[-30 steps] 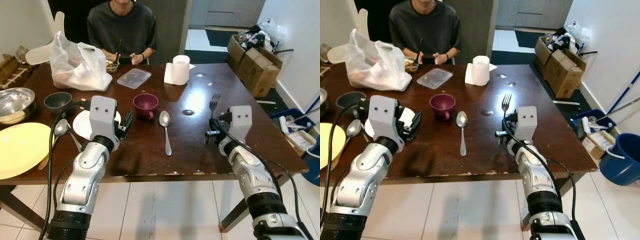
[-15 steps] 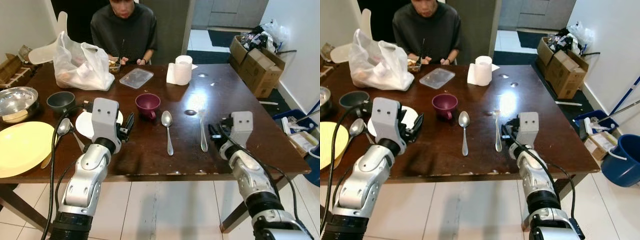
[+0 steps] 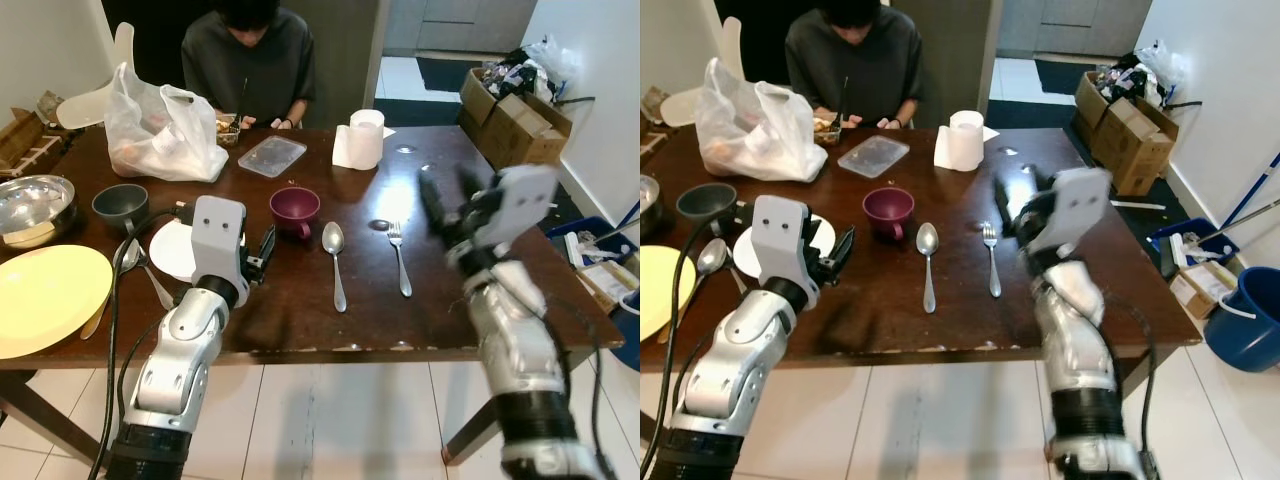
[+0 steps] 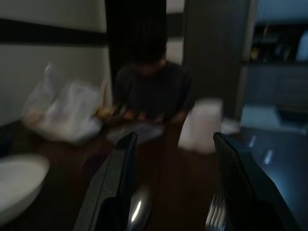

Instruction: Setting the table

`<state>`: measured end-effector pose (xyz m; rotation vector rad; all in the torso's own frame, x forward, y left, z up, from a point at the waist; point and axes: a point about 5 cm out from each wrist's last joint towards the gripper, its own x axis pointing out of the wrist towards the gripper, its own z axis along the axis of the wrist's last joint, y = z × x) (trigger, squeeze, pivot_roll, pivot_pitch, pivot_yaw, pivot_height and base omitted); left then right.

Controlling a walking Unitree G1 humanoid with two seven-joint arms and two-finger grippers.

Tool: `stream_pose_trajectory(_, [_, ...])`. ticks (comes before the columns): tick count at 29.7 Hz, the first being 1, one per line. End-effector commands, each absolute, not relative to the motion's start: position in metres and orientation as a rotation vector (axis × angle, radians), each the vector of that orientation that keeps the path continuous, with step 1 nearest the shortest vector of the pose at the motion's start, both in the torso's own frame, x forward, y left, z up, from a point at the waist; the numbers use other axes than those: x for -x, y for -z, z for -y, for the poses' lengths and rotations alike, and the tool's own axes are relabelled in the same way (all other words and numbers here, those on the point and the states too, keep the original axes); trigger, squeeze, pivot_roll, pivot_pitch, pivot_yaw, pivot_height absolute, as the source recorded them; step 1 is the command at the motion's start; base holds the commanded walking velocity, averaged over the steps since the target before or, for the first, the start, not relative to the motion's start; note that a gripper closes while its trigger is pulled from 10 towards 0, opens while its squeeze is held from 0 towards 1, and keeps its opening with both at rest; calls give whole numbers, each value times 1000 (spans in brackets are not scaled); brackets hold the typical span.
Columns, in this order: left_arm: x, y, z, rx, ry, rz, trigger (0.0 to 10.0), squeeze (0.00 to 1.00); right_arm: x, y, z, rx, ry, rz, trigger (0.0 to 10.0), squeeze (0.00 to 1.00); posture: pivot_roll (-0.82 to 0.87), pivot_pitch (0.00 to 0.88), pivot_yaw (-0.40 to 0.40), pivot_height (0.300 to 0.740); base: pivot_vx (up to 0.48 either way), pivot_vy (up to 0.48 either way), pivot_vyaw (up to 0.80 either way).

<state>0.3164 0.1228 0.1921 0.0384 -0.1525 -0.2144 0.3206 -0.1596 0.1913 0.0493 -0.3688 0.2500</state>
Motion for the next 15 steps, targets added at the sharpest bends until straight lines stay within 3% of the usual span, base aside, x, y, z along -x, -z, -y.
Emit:
stream_pose_trajectory(1, [-312, -190, -124, -57, 218, 149, 10000, 0, -310, -173, 161, -67, -214, 289, 10000, 0, -52, 0, 71, 740, 0, 0, 0])
stream_pose_trajectory(7, [-285, -180, -140, -85, 280, 85, 10000, 0, -277, -138, 166, -68, -160, 157, 10000, 0, -85, 0, 95, 740, 0, 0, 0])
stream_pose_trajectory(15, [-280, -201, -154, -147, 300, 162, 10000, 0, -285, -160, 174, -39, -153, 193, 10000, 0, -72, 0, 89, 740, 0, 0, 0])
